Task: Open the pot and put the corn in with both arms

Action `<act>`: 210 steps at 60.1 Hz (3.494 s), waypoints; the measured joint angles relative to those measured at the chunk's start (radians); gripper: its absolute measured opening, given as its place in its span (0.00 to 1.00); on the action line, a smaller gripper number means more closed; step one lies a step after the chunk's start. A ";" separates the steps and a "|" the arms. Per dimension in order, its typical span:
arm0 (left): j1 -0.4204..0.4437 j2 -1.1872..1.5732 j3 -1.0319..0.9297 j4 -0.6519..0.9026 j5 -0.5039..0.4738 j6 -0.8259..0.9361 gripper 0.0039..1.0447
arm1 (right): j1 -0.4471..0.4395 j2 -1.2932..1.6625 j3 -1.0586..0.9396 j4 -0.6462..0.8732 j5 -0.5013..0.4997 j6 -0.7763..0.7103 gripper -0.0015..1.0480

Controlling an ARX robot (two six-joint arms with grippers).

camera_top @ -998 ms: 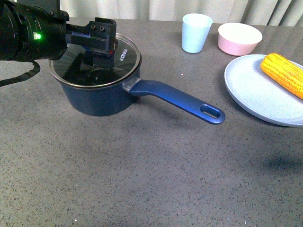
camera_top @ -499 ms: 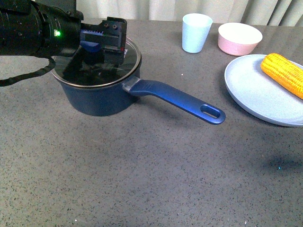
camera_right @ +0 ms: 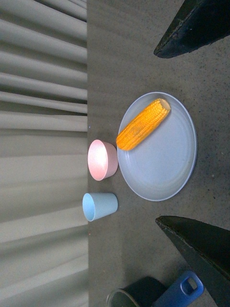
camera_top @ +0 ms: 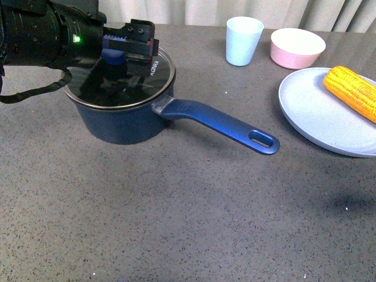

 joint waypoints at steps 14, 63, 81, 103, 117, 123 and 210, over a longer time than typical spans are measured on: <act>-0.001 0.000 0.004 -0.008 -0.012 -0.001 0.58 | 0.000 0.000 0.000 0.000 0.000 0.000 0.91; 0.154 -0.197 -0.002 -0.083 0.011 -0.045 0.57 | 0.000 0.000 0.000 0.000 0.000 0.000 0.91; 0.427 -0.171 -0.061 -0.011 0.013 -0.008 0.57 | 0.000 0.000 0.000 0.000 0.000 0.000 0.91; 0.523 -0.042 -0.127 0.098 0.011 0.011 0.57 | 0.000 0.000 0.000 0.000 0.000 0.000 0.91; 0.508 0.014 -0.146 0.146 0.010 0.018 0.57 | 0.000 0.000 0.000 0.000 0.000 0.000 0.91; 0.491 0.035 -0.160 0.166 0.011 0.021 0.57 | 0.000 0.000 0.000 0.000 0.000 0.000 0.91; 0.439 0.163 -0.272 0.394 0.025 -0.010 0.91 | 0.000 0.000 0.000 0.000 0.000 0.000 0.91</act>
